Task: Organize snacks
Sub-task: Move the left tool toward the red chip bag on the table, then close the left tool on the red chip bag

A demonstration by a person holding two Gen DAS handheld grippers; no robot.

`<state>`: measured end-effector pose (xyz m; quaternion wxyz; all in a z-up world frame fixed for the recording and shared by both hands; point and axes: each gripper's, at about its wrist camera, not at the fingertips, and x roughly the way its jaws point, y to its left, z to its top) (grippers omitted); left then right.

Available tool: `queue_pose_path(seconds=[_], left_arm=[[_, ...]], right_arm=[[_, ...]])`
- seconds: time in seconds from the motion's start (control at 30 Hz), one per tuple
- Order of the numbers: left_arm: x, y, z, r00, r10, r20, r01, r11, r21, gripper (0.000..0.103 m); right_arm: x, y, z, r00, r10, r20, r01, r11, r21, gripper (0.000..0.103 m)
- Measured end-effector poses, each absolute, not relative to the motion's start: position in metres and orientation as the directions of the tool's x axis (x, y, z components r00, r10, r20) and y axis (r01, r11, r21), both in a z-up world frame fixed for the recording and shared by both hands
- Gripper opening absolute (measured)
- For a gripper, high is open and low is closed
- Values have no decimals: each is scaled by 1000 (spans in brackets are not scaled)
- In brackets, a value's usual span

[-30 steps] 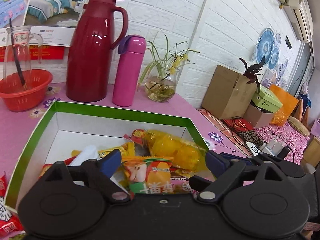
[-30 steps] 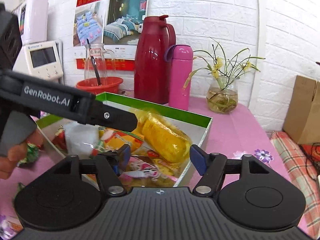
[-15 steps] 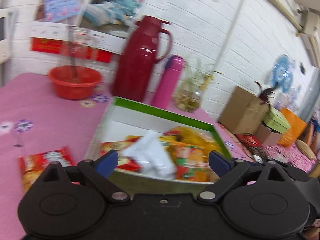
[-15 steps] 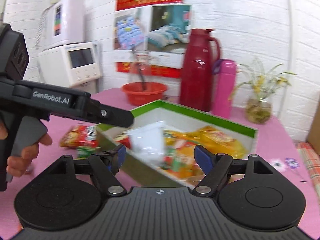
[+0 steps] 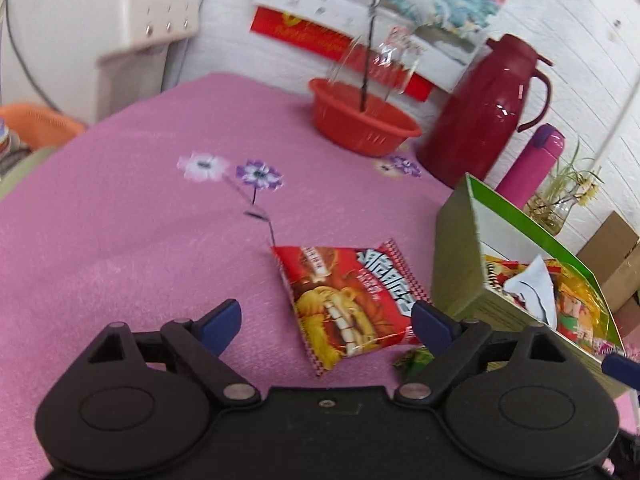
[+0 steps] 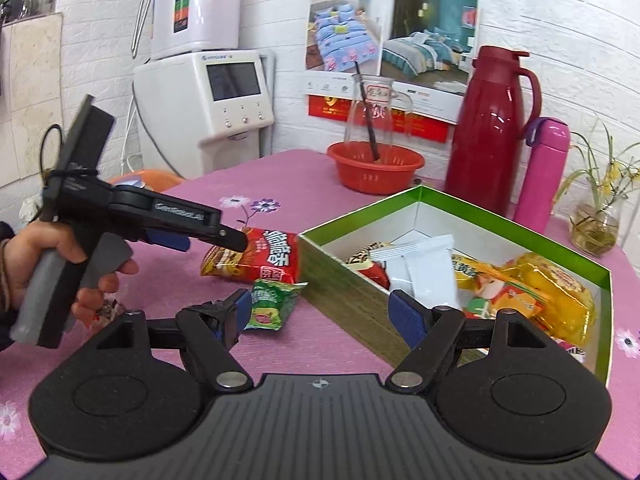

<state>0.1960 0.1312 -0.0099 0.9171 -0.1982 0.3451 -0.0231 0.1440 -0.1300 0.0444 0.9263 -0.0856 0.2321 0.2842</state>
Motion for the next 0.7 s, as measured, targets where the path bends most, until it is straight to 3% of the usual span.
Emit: queue_pose_path(seconds=[0.13,0.2,0.27,0.3,0.7], left_arm=[[203,140,-13,749,-223,-624,-95,896,-434,73],[205,137,-13,742,-208,-637,-96,908,-408,37],[207,133,-13,734,-210,-646,-85,915,-394,11],[207,132,-14,730,-235,-642,-72,907,-414,4],[165,116,-11,698,-270,-663,12,931,-366,0]], right_arm=[[144,-124,41,725,475,-499,-574,817,-56,103],[146,-124,40,721,474,-506,-574,817,-54,103],[148,-124,38,718,472,-512,-570,820,-43,103],[148,-124,37,716,473,-513,-570,821,-38,103],[144,-117,36,684,508,-523,-606,795,-20,103]])
